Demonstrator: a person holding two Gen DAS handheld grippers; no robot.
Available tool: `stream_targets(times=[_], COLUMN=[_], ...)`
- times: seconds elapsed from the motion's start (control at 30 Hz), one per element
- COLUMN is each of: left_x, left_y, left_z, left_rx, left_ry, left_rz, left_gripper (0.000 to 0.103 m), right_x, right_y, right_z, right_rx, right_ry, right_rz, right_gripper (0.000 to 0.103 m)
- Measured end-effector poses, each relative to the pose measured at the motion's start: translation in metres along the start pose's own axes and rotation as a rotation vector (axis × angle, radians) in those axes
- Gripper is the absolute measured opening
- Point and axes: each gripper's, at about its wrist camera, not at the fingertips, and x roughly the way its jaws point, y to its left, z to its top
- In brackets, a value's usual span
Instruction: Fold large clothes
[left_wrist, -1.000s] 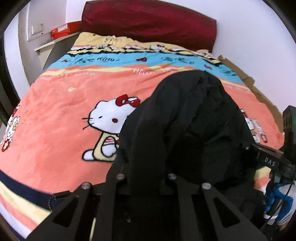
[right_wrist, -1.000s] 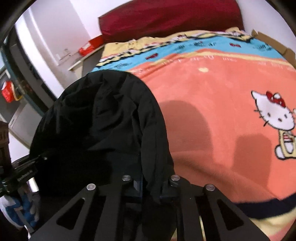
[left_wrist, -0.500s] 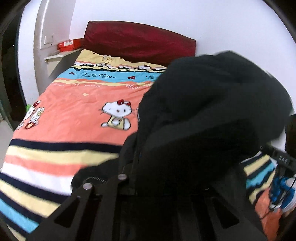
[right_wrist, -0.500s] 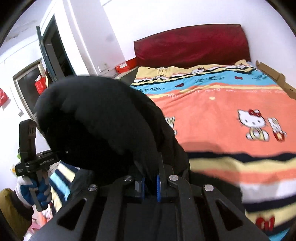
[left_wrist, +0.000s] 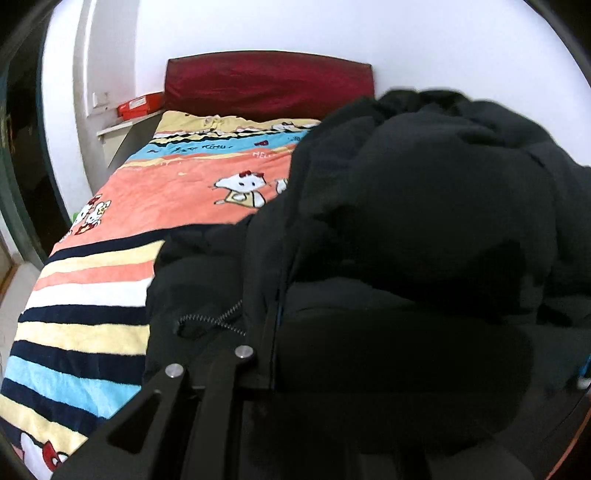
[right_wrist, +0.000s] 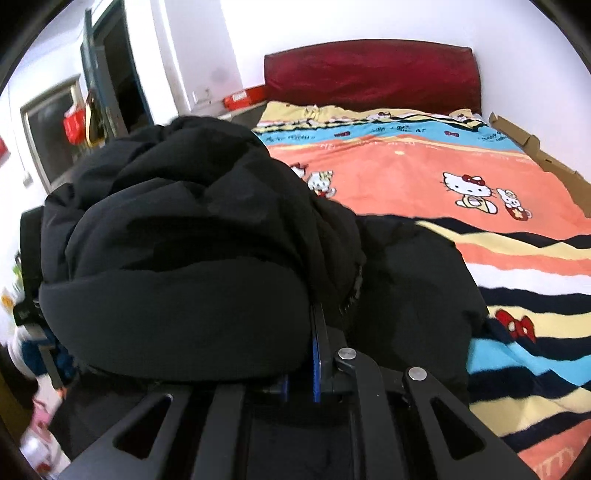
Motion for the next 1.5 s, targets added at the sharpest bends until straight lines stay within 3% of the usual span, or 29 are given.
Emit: stream_targets(times=[0.17, 0.63, 0.77, 0.83, 0.93, 1.23, 1.33, 1.5], left_x=[0.022, 0.022, 0.018, 0.014, 0.012, 0.002, -0.011, -0.038], left_y=[-0.011, -0.021, -0.017, -0.012, -0.006, -0.003, -0.001, -0.001], left_z=[-0.027, -0.025, -0.025, -0.027, -0.030, -0.055, -0.053, -0.019], left_rx=[0.075, 0.102, 0.084, 0.073, 0.042, 0.024, -0.001, -0.014], left_ry=[0.008, 0.020, 0.022, 0.029, 0.060, 0.152, 0.138, 0.075], left_rz=[0.043, 0.108, 0.078, 0.055, 0.048, 0.007, -0.004, -0.038], left_gripper=[0.012, 0.018, 0.022, 0.024, 0.035, 0.038, 0.038, 0.038], right_x=[0.034, 0.035, 0.031, 0.028, 0.024, 0.005, -0.009, -0.035], right_y=[-0.002, -0.004, -0.003, -0.001, -0.003, -0.008, -0.012, -0.013], right_z=[-0.035, -0.039, -0.039, -0.041, -0.046, -0.066, -0.070, -0.048], right_rx=[-0.118, -0.100, -0.100, -0.102, -0.101, -0.090, -0.064, -0.058], right_ry=[0.072, 0.084, 0.080, 0.077, 0.080, 0.102, 0.096, 0.034], right_rz=[-0.090, -0.090, -0.089, -0.088, -0.086, -0.055, -0.042, -0.017], right_gripper=[0.011, 0.013, 0.016, 0.025, 0.041, 0.041, 0.041, 0.041])
